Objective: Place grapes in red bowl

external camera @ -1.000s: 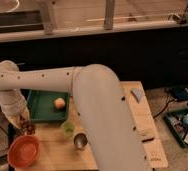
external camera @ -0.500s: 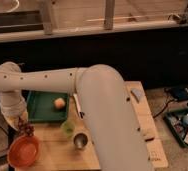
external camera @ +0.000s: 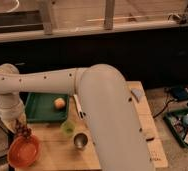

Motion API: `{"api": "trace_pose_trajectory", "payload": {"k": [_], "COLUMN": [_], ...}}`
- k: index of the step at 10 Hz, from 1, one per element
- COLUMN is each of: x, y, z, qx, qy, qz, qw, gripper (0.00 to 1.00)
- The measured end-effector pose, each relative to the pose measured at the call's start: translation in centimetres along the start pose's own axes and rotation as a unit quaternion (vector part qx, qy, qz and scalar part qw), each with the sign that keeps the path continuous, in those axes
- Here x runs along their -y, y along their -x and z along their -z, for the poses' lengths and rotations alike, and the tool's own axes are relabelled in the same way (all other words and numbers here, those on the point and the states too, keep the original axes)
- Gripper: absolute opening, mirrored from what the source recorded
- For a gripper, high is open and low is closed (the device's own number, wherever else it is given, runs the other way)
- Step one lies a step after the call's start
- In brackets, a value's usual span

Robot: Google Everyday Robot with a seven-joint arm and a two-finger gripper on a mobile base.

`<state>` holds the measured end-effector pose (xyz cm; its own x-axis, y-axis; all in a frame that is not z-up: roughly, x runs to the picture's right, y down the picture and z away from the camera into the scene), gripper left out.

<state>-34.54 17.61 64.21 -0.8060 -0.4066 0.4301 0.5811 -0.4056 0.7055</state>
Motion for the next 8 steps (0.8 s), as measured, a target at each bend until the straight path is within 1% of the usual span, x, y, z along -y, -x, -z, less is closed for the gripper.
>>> {"api": "trace_pose_trajectory", "payload": {"k": [2,4,8], "x": [0.6,1.4,2.5], "y": [0.0,0.0,0.3], "z": [0.4,0.6,0.5], "qx": [-0.005,-0.010,-0.013], "qy": [0.004,0.011,0.011], "qz": [0.001,0.000,0.000], "qw": [1.0000,0.9999,0.9998], "gripper": [0.00,0.00,0.00]}}
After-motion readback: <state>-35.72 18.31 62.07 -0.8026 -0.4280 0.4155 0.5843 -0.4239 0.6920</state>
